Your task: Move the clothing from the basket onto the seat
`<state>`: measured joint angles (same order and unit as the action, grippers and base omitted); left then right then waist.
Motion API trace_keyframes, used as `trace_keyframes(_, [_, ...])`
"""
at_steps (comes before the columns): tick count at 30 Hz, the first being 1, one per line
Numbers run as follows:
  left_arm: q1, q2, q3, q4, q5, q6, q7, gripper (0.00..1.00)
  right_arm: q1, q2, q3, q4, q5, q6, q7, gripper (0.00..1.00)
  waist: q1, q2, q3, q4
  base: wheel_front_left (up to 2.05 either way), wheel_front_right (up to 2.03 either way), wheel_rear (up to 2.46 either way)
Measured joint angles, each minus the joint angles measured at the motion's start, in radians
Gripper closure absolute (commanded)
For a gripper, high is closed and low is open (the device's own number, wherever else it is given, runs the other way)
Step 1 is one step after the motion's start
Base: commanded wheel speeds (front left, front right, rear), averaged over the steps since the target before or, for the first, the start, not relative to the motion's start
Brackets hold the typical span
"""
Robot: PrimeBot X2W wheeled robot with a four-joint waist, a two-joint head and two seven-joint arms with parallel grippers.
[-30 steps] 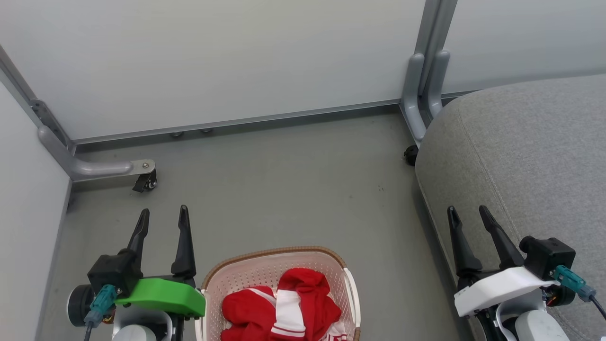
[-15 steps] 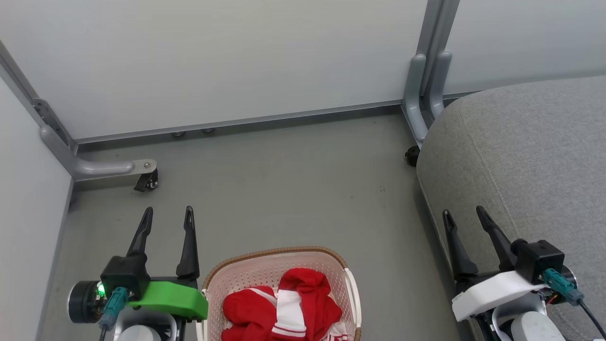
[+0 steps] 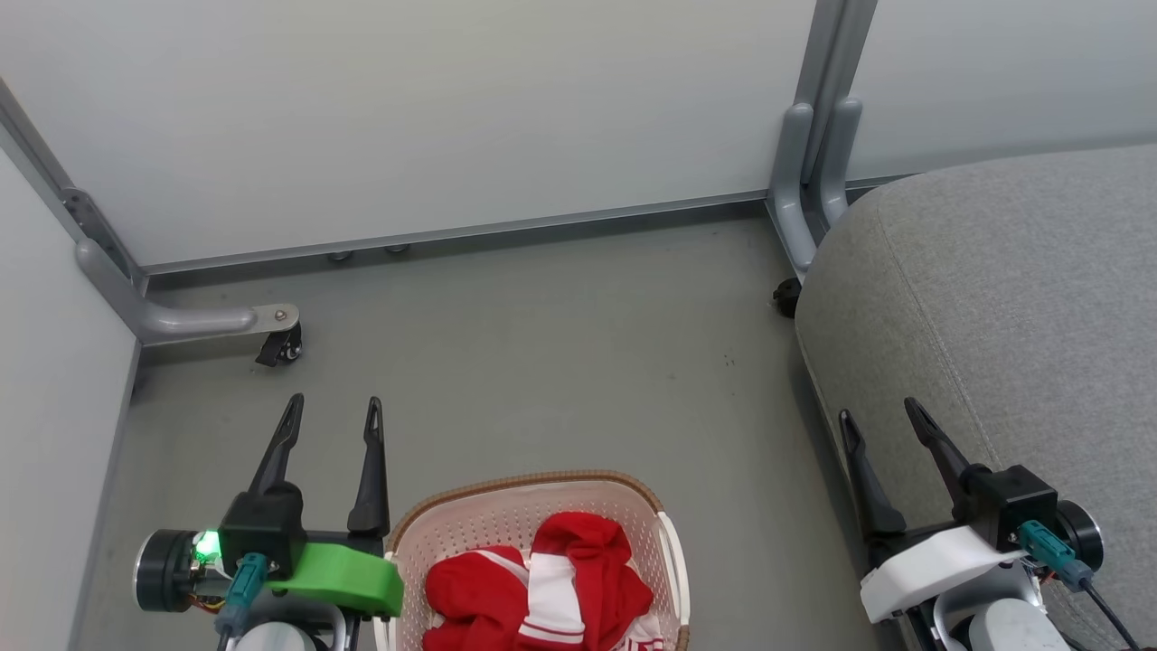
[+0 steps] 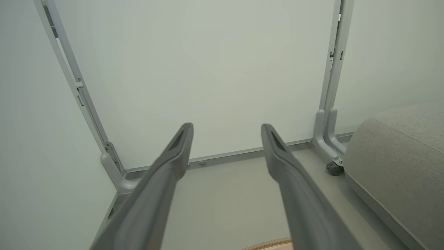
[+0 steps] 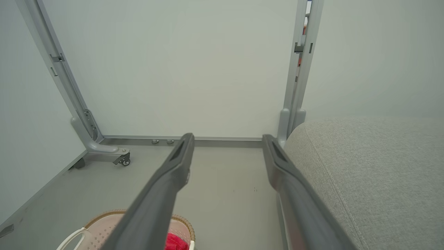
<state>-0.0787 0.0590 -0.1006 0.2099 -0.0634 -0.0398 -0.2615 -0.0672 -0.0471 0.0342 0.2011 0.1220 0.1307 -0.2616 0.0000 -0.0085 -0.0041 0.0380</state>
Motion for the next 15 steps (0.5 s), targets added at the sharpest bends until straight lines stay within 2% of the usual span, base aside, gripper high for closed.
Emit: trace_keyframes(15, [-0.006, -0.005, 0.002, 0.05, -0.007, -0.01, -0.001, 0.0, -0.001, 0.0, 0.002, 0.013, 0.002, 0.0, 0.0, 0.0, 0.0, 0.0, 0.001, 0.002, 0.0, 0.0, 0.0])
